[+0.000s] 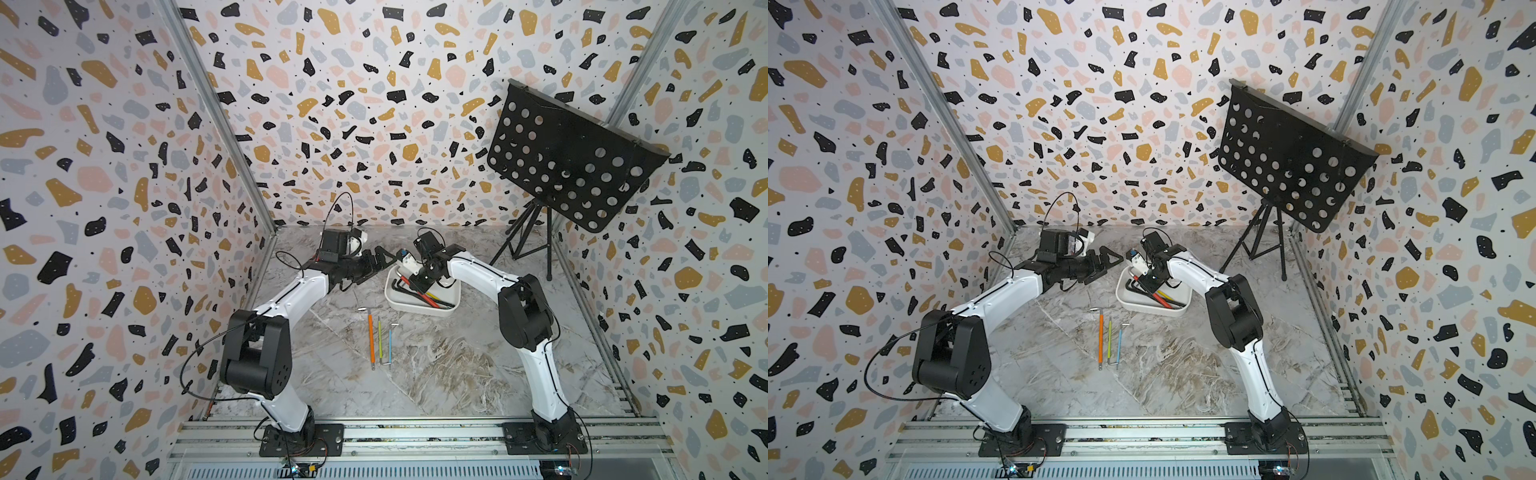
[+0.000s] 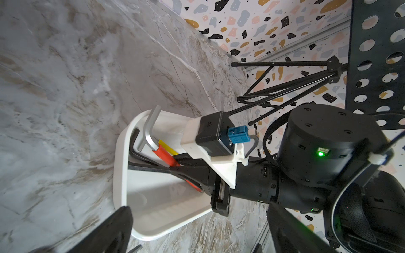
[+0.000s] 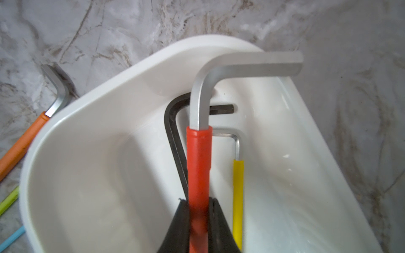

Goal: Put the hex key on the desktop into the storage box
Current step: Place the Allen key in the storage box.

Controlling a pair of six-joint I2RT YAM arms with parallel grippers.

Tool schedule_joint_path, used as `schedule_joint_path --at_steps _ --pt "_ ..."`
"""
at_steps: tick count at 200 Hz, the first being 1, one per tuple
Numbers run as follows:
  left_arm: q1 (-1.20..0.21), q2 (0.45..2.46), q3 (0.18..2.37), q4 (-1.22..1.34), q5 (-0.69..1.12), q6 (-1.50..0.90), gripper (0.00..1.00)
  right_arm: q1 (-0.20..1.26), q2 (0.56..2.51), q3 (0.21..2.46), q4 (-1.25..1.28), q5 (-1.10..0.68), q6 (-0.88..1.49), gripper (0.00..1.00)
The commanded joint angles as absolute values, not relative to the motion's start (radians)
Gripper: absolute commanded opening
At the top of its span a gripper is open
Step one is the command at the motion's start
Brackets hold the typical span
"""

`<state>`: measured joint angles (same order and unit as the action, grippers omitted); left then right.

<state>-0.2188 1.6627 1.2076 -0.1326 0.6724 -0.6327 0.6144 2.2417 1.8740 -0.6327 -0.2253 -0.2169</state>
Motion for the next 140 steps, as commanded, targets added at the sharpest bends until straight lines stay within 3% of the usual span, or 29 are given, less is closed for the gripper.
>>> schedule_joint_path --at_steps 1,125,140 --pt "-0.213 1.639 1.219 -0.104 0.677 -0.626 1.0 0.611 2.22 1.861 -0.635 -0.251 -0.201 0.0" --pt "-0.206 1.629 1.222 -0.123 0.655 -0.6 1.0 0.611 2.128 1.787 -0.668 -0.283 -0.247 0.0" --pt "-0.206 1.63 1.222 -0.124 0.655 -0.598 1.0 0.611 2.134 1.789 -0.667 -0.269 -0.237 0.21"
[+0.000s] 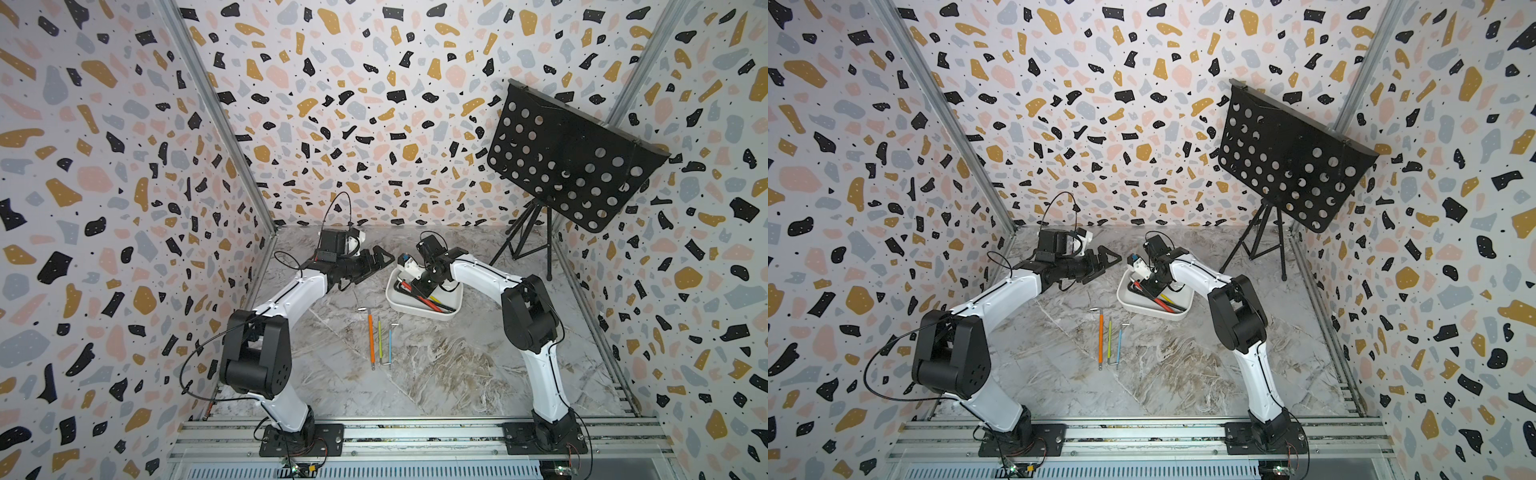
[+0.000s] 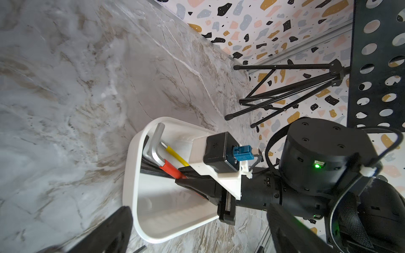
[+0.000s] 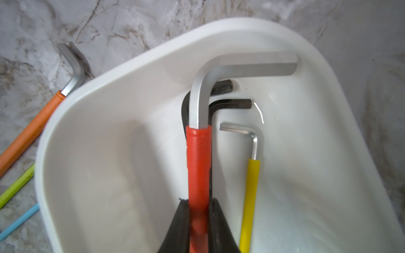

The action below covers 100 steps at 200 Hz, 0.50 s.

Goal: Put the hex key on the desktop into the storage box
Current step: Place the Allen key in the storage box.

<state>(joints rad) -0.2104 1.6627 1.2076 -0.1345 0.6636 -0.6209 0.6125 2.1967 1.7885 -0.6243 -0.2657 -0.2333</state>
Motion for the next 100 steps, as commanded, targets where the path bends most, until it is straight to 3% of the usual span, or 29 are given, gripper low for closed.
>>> schedule_joint_path --at_steps 1,12,20,100 --pt "-0.206 1.63 1.221 -0.124 0.655 -0.598 1.0 0.611 2.134 1.789 -0.666 -0.269 -0.236 0.22" --pt "-0.205 1.629 1.222 -0.125 0.653 -0.597 1.0 0.611 2.134 1.789 -0.667 -0.265 -0.227 0.38" --pt "-0.206 1.629 1.222 -0.126 0.652 -0.595 1.0 0.611 2.133 1.789 -0.665 -0.264 -0.22 0.43" --pt "-0.206 1.616 1.219 -0.136 0.642 -0.582 1.0 0.611 1.987 1.755 -0.594 -0.15 -0.117 0.51"
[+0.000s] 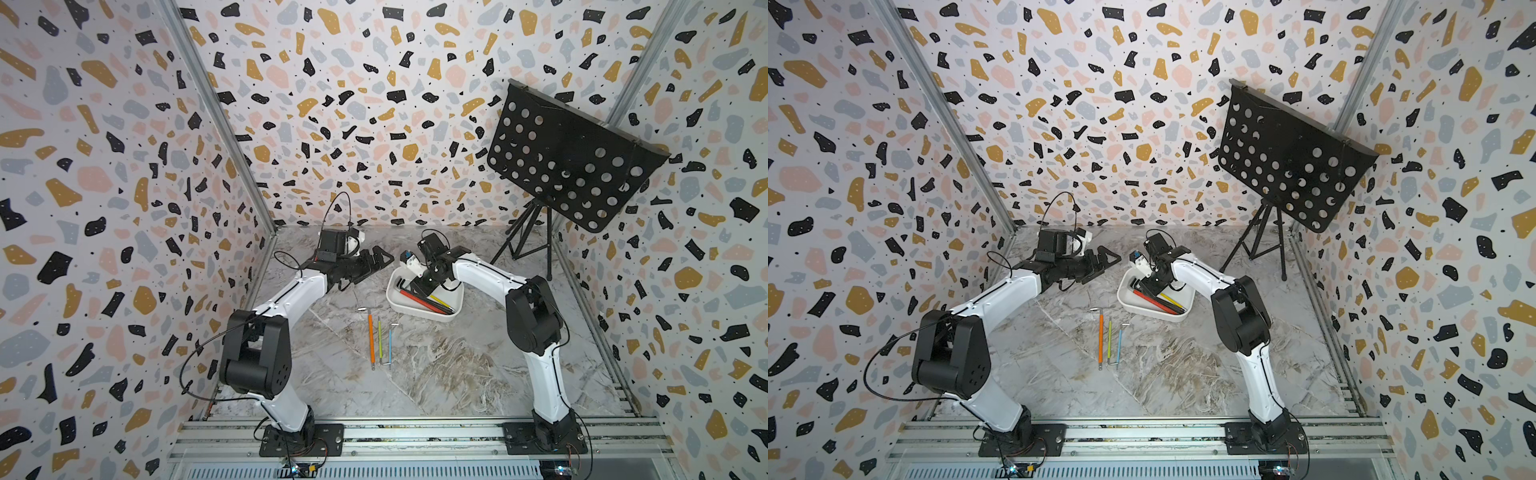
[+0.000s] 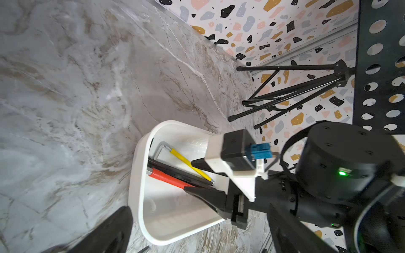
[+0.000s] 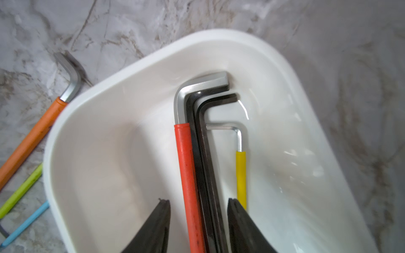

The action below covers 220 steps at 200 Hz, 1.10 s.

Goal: Put the hex key on the desktop into the storage box
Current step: Place the Allen key in the storage box, then pick up the Allen key from the center of the board.

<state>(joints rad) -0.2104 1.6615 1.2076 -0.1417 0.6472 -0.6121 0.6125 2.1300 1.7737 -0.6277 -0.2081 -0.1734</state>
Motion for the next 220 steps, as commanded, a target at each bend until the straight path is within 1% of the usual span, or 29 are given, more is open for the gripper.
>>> schedule_joint_path --at_steps 1,23,46,99,127,142,157,178,206,220 --pt "-0.206 1.616 1.219 -0.136 0.641 -0.581 1.0 0.611 1.984 1.753 -0.593 -0.149 -0.115 0.52" --pt "-0.206 1.599 1.213 -0.141 0.626 -0.568 1.0 0.611 1.893 1.686 -0.552 -0.122 -0.051 0.53" --pt "-0.206 1.58 1.203 -0.151 0.606 -0.549 1.0 0.611 1.783 1.58 -0.504 -0.16 0.033 0.53" --pt "-0.244 1.541 1.181 -0.171 0.572 -0.5 1.0 0.614 1.516 1.249 -0.334 -0.209 0.18 0.53" --pt "-0.301 1.515 1.18 -0.225 0.534 -0.456 1.0 0.615 1.429 1.164 -0.367 -0.225 0.21 0.53" --pt "-0.32 1.494 1.175 -0.248 0.512 -0.449 1.0 0.619 1.391 1.128 -0.402 -0.198 0.223 0.53" --pt "-0.319 1.468 1.159 -0.276 0.492 -0.457 1.0 0.622 1.353 1.093 -0.427 -0.164 0.245 0.53" --pt "-0.317 1.417 1.128 -0.364 0.419 -0.453 1.0 0.629 1.296 1.036 -0.44 -0.157 0.262 0.54" --pt "-0.306 1.304 1.069 -0.432 0.39 -0.436 1.0 0.642 1.236 0.96 -0.417 -0.161 0.325 0.55" --pt "-0.304 1.244 1.035 -0.446 0.361 -0.426 1.0 0.658 1.224 0.933 -0.404 -0.129 0.37 0.55"
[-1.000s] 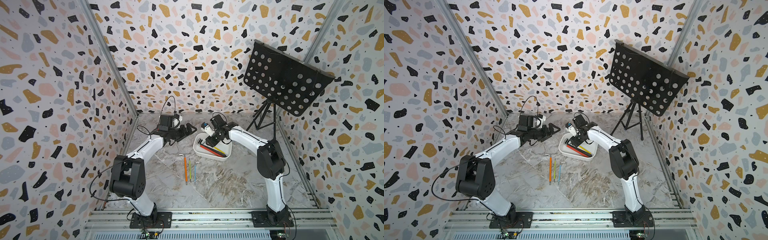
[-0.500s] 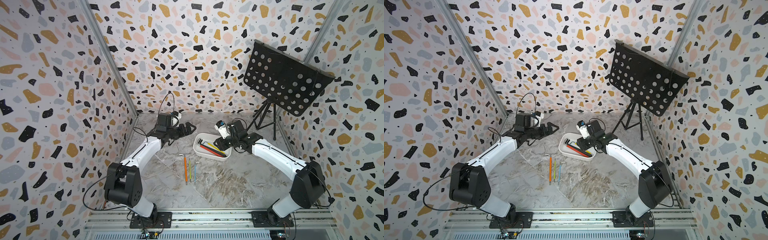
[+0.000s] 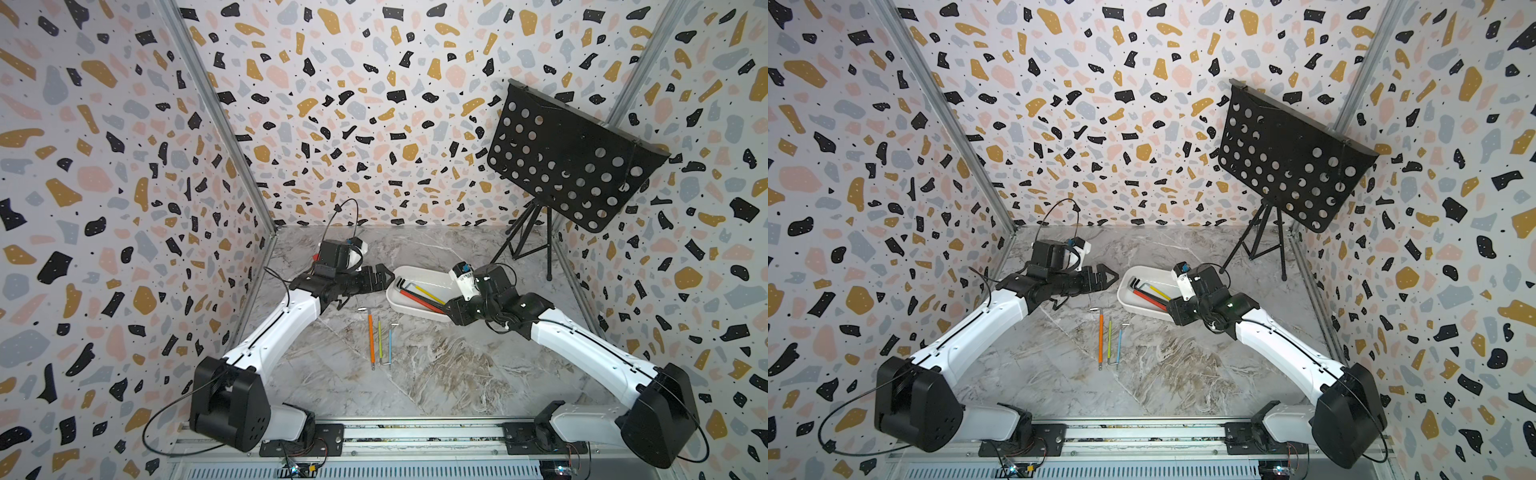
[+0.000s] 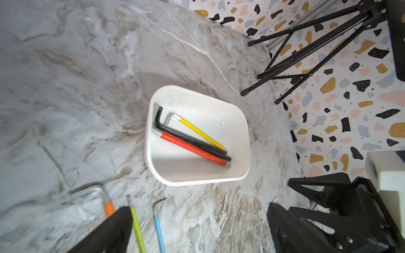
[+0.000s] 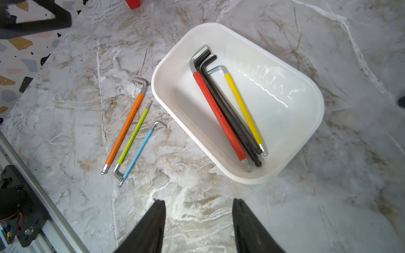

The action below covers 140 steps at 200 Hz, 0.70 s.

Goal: Put the hex key on the desktop into the storage box
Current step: Pick up the Allen key from the center of the board.

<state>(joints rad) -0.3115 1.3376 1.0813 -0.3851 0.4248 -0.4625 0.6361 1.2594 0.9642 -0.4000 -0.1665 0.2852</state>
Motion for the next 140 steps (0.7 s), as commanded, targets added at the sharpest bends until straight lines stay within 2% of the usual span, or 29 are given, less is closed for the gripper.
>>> schedule_joint_path --at_steps 1,34,63,94,140 --pt "-0.303 1.24 1.034 -0.447 0.359 -0.426 1.0 0.66 1.224 0.931 -0.404 -0.127 0.372 0.55" --pt "-0.292 1.186 0.961 -0.46 0.288 -0.427 1.0 0.743 1.271 0.924 -0.387 -0.007 0.493 0.55" --pt "-0.222 1.291 1.01 -0.51 0.397 -0.446 1.0 0.843 1.369 0.985 -0.388 0.095 0.567 0.56" --pt "-0.168 1.358 1.017 -0.52 0.461 -0.487 1.0 0.909 1.49 1.056 -0.39 0.138 0.646 0.56" --pt "-0.162 1.35 1.01 -0.52 0.456 -0.492 1.0 0.961 1.642 1.17 -0.4 0.139 0.693 0.54"
